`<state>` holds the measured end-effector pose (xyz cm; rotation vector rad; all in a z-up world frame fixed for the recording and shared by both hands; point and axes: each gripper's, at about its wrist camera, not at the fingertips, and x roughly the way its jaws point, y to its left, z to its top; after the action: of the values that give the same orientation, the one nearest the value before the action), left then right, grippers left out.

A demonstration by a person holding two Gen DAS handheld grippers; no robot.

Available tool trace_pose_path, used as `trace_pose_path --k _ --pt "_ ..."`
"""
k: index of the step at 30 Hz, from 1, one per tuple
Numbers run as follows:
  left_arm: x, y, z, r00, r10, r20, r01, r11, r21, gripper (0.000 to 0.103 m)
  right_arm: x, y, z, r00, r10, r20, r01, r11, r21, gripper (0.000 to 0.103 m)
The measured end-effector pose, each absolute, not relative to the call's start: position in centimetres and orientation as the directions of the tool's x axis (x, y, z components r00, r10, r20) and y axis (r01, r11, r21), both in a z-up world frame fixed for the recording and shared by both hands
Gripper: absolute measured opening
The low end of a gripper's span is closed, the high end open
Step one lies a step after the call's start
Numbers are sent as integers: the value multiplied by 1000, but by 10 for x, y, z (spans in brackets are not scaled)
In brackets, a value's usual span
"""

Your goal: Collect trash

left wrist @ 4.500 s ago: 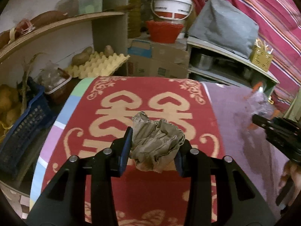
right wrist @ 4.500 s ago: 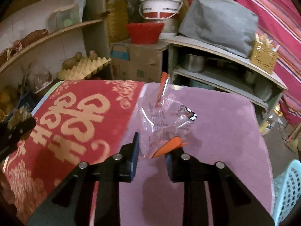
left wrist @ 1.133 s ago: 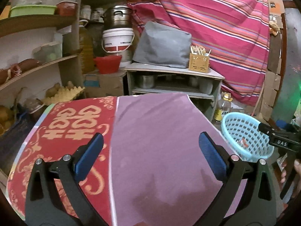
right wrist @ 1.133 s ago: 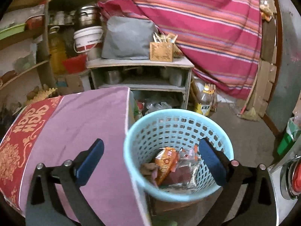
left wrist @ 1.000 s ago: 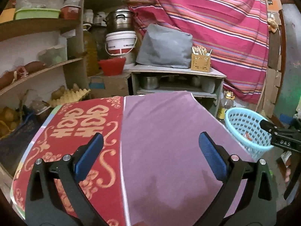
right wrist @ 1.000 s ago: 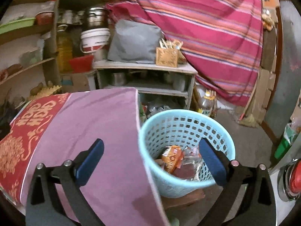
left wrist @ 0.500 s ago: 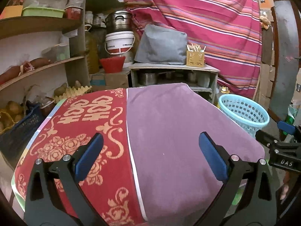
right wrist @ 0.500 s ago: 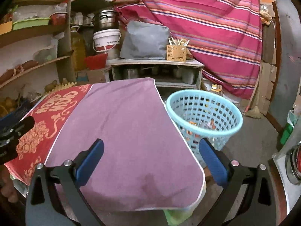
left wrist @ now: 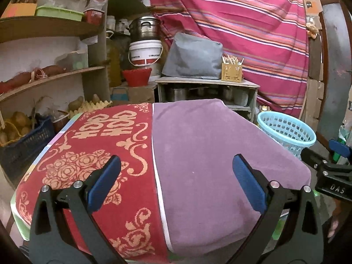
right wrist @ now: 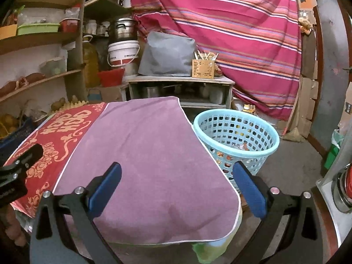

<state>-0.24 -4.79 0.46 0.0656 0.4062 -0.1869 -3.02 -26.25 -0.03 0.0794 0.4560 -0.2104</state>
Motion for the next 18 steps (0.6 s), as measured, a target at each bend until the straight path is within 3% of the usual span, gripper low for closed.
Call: trace_pose_path --k 18 --pt "-1 -54 2 900 -187 -393 211 977 19 98 -32 -256 -4 886 -210 -414 233 973 4 99"
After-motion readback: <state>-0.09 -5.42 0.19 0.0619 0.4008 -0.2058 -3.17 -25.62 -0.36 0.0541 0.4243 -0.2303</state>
